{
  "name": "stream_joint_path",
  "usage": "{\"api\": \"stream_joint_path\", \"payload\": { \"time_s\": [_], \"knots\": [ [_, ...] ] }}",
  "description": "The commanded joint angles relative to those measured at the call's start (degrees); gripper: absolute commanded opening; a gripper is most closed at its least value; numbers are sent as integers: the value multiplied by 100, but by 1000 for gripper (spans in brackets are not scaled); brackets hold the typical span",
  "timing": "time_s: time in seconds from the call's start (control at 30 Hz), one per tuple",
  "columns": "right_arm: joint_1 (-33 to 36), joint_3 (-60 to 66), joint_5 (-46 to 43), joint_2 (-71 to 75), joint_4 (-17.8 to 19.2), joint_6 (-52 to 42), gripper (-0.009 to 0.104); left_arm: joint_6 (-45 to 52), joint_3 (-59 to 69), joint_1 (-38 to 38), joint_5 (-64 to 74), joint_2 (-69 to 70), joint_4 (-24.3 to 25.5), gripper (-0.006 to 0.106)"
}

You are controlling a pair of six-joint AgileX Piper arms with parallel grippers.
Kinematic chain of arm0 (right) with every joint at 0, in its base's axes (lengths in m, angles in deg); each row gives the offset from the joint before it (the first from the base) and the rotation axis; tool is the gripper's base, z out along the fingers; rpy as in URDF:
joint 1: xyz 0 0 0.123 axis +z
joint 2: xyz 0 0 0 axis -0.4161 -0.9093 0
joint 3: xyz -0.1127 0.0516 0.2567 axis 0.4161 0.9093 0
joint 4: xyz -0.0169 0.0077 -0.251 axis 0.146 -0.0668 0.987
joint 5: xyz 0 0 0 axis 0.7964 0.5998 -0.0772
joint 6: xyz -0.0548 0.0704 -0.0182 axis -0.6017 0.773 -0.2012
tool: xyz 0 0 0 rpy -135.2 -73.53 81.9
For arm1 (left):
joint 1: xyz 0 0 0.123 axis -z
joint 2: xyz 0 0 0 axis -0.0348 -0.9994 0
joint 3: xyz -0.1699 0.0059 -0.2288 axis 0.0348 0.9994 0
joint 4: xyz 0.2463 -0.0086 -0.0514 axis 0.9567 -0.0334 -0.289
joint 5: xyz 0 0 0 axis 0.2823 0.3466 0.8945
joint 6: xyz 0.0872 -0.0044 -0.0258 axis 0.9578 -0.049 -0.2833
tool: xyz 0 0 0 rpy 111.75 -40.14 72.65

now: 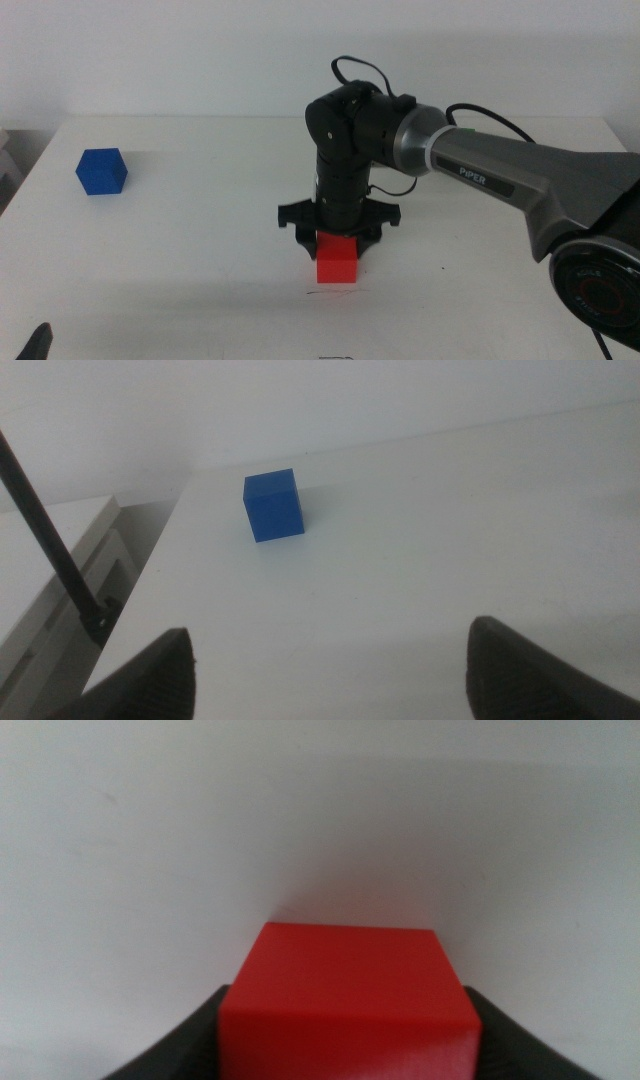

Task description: Stack red cubes first, then green, then blue cubes in a specific spot.

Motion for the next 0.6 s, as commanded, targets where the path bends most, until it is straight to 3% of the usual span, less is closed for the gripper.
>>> {"api": "stream_joint_path", "payload": {
  "time_s": [0.0,0.1,0.23,0.4,0.57],
  "knots": [
    [-6,-45,551,290,90,-3,59,-27,-7,0,-437,145,-60,92],
    [-15,-158,551,343,85,-9,74,-27,-7,0,-437,145,-60,92],
    [-15,-464,551,481,130,-27,84,-27,-7,0,-437,145,-60,92],
    [-17,-801,557,696,330,-22,85,-27,-7,0,-437,145,-60,92],
    [-35,-903,557,859,1008,85,85,-27,-7,0,-437,145,-60,92]
  ]
}}
